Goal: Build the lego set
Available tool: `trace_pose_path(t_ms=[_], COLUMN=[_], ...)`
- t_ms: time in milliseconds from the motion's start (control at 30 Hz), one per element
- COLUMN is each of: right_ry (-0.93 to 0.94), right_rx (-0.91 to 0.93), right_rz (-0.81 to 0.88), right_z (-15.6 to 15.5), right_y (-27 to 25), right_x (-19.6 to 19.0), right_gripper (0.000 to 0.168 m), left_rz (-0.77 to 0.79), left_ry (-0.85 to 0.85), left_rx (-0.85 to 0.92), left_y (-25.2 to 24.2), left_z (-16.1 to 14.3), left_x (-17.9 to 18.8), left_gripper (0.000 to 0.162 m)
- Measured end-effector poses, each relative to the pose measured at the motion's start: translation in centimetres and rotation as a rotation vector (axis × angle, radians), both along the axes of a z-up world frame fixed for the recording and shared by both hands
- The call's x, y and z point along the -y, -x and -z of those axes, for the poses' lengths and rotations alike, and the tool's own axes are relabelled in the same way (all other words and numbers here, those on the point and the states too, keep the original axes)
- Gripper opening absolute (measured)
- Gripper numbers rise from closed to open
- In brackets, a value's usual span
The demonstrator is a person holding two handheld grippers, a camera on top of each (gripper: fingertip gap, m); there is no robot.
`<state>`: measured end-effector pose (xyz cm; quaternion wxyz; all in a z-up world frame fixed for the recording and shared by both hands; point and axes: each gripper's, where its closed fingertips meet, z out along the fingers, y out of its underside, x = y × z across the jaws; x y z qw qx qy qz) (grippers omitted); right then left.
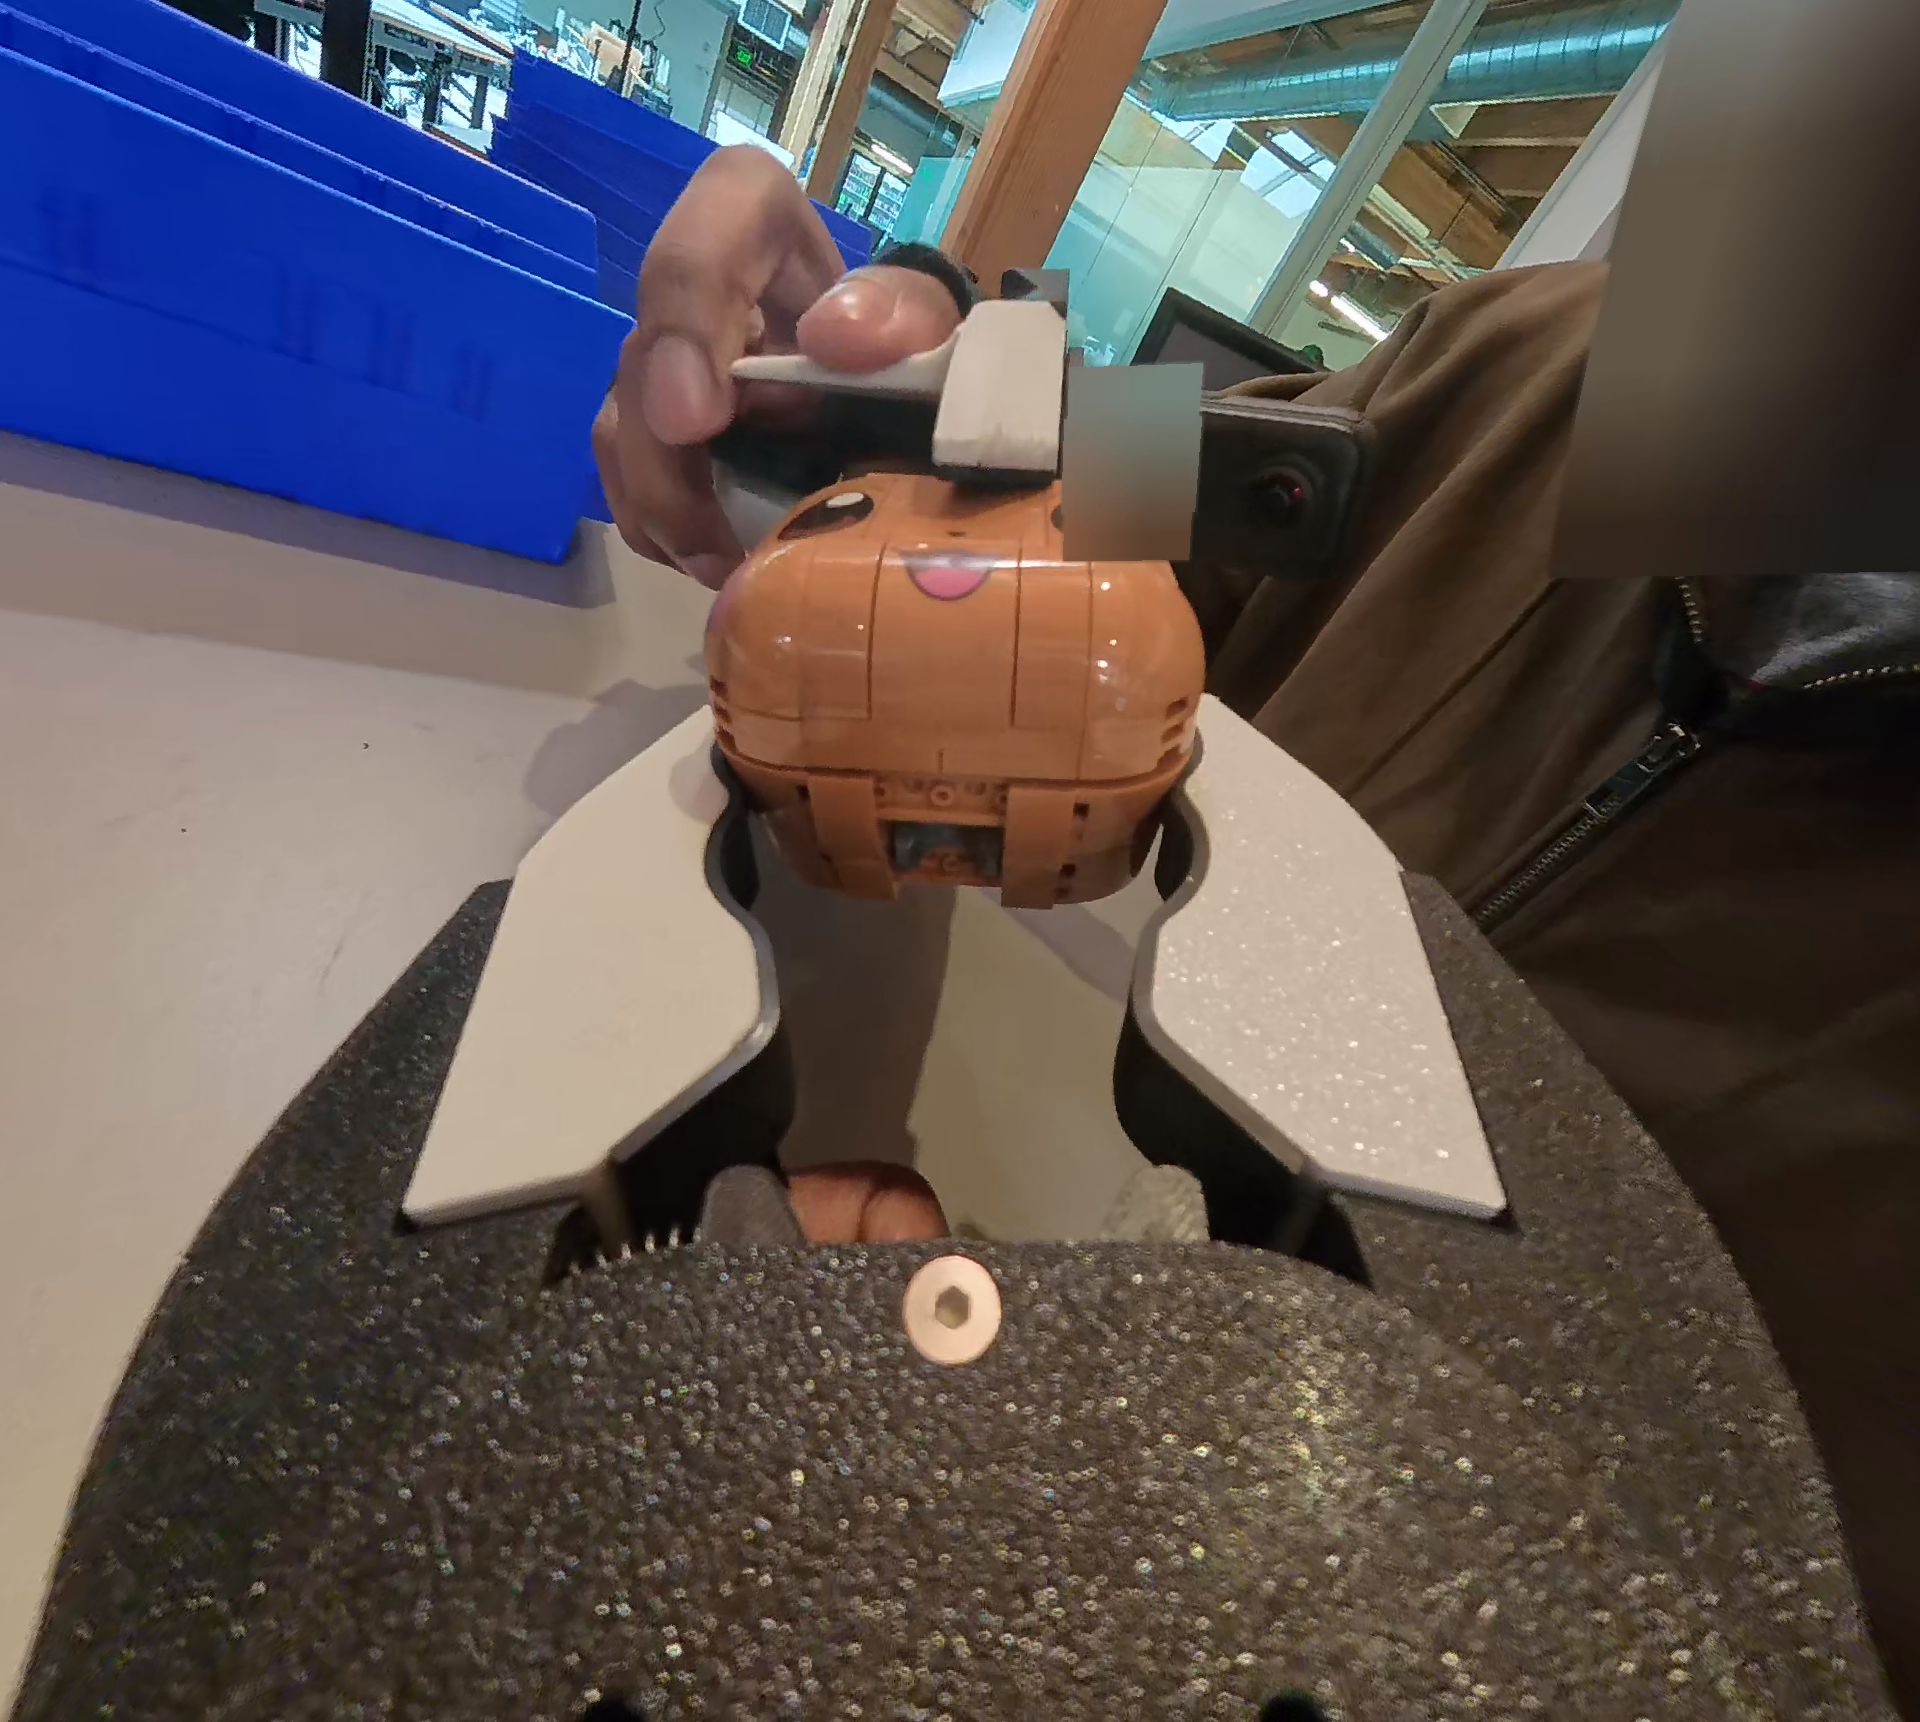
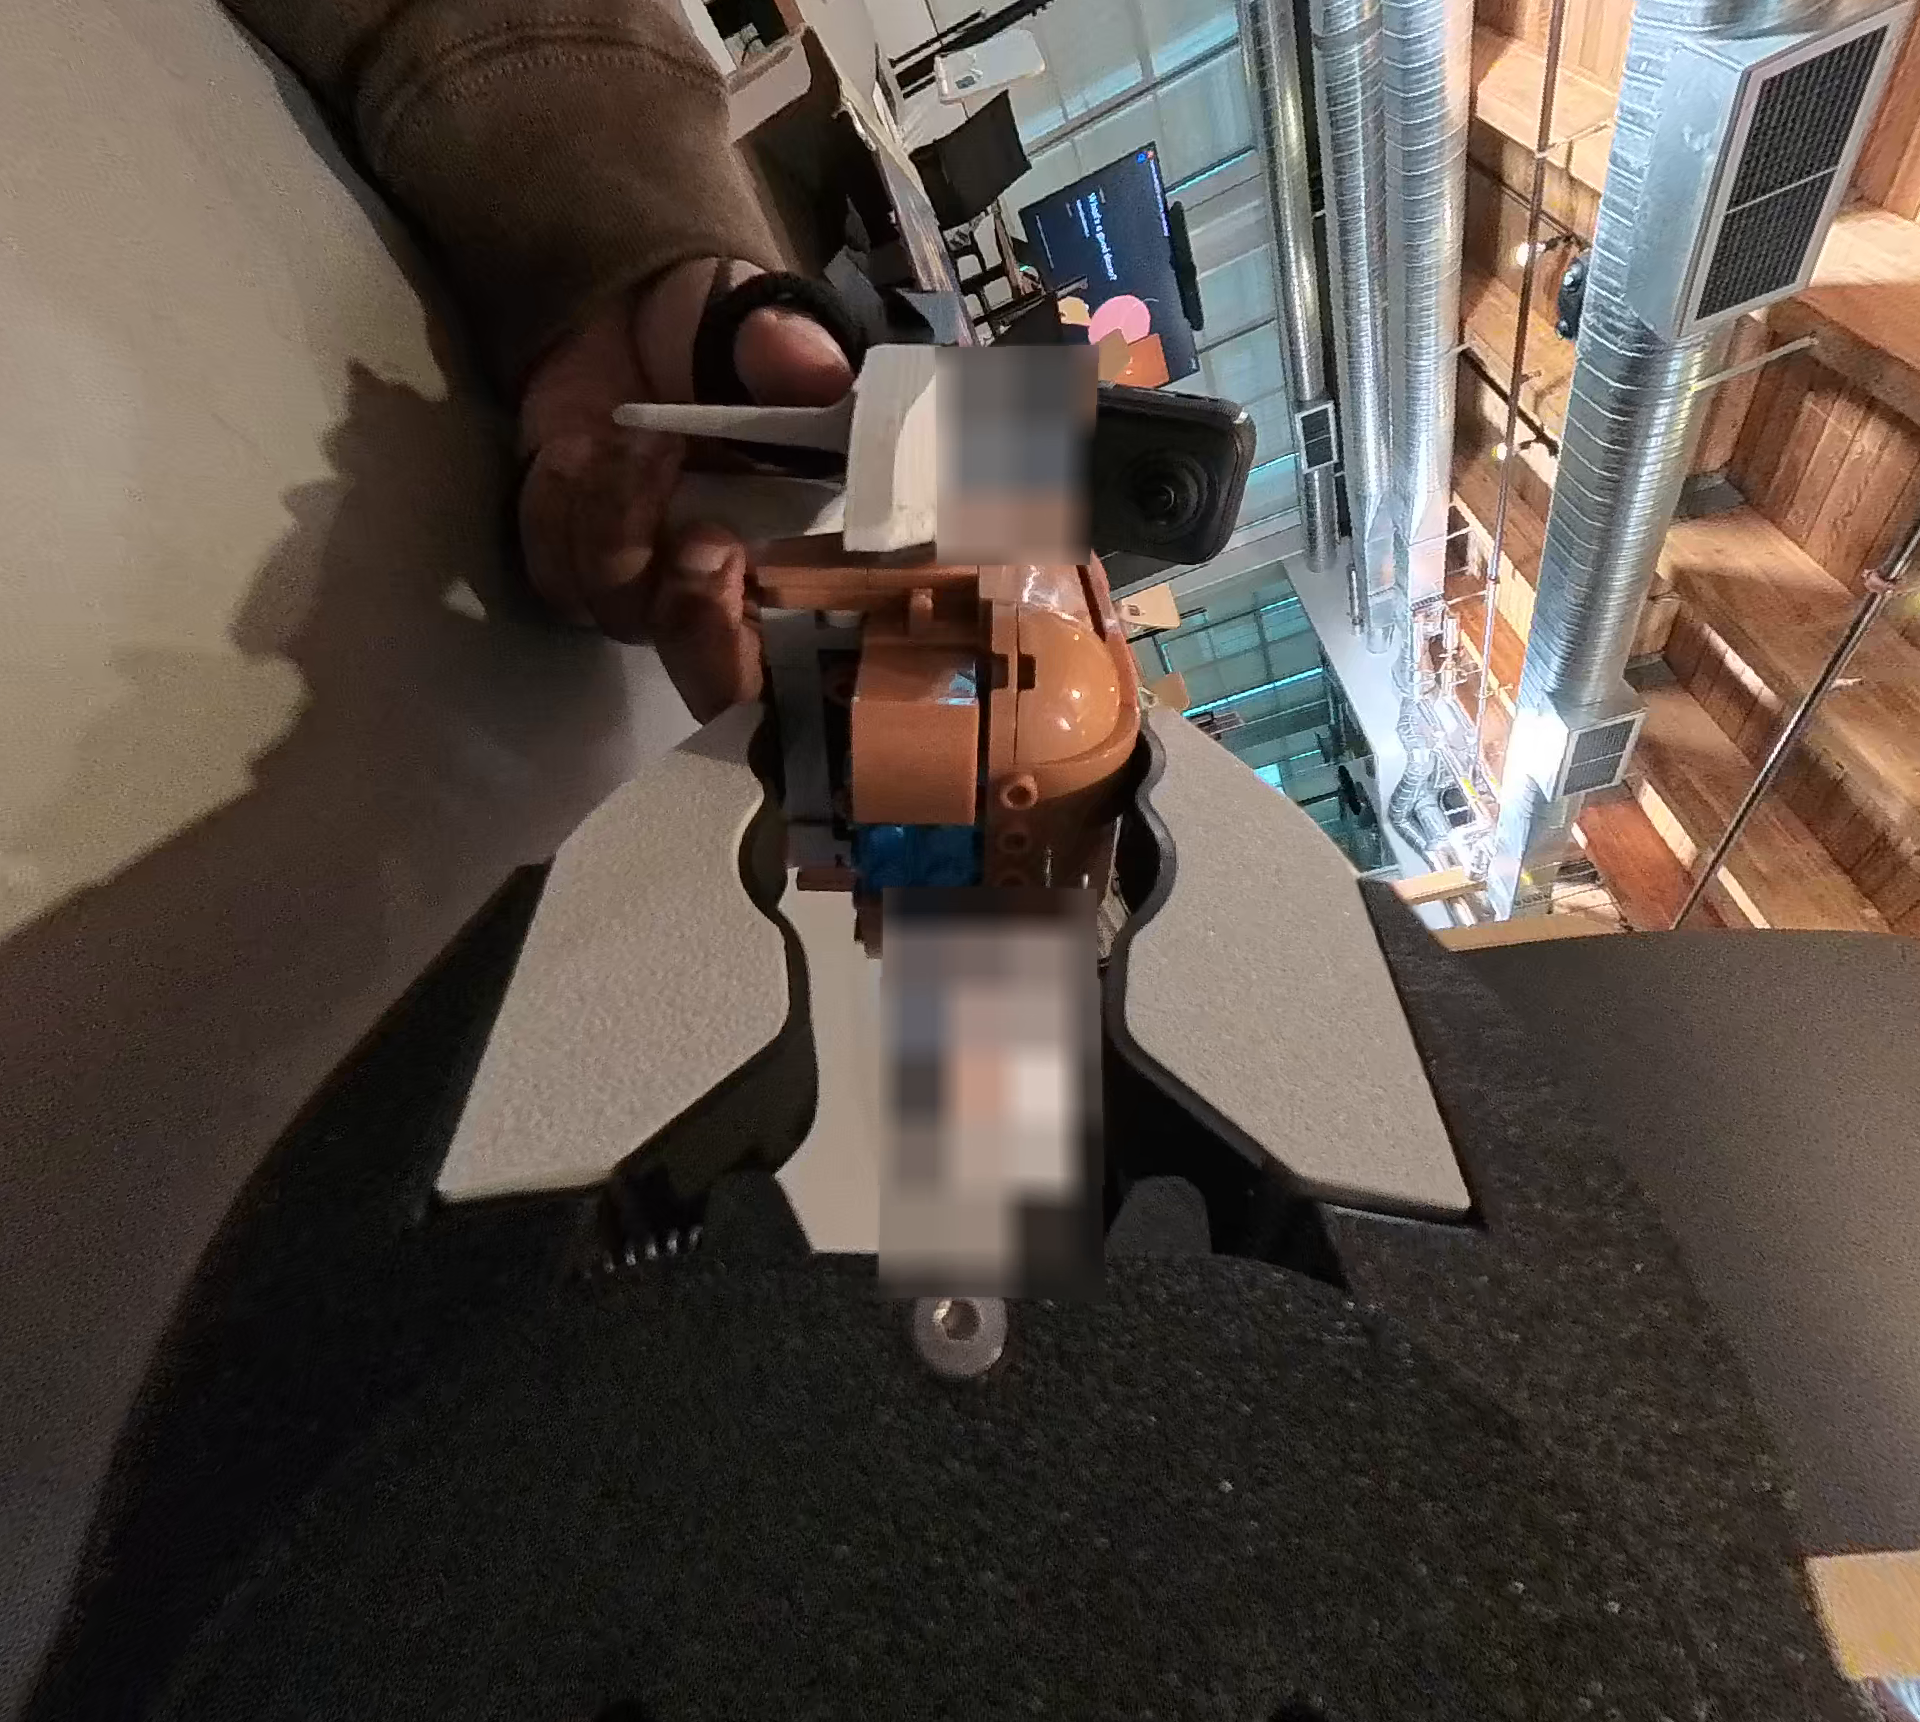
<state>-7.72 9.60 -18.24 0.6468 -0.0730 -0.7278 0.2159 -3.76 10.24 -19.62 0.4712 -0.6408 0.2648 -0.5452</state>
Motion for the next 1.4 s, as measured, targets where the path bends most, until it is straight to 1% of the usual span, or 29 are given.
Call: trace_pose_path(t_ms=[300,1400], right_ry=[0.046,0.049], right_rx=[0.026,0.059], right_rz=[-0.002,0.069], right_z=[0.2,0.6], right_y=[0.0,0.1], right_x=[-0.3,-1.1], right_gripper=[0.062,0.06], left_rz=[-0.004,-0.037], left_ry=[0.036,0.069], left_rx=[0.002,0.002], left_y=[-0.1,0.1], left_z=[0.2,0.4], left_x=[-0.3,-0.9], left_gripper=[0.076,0.076])
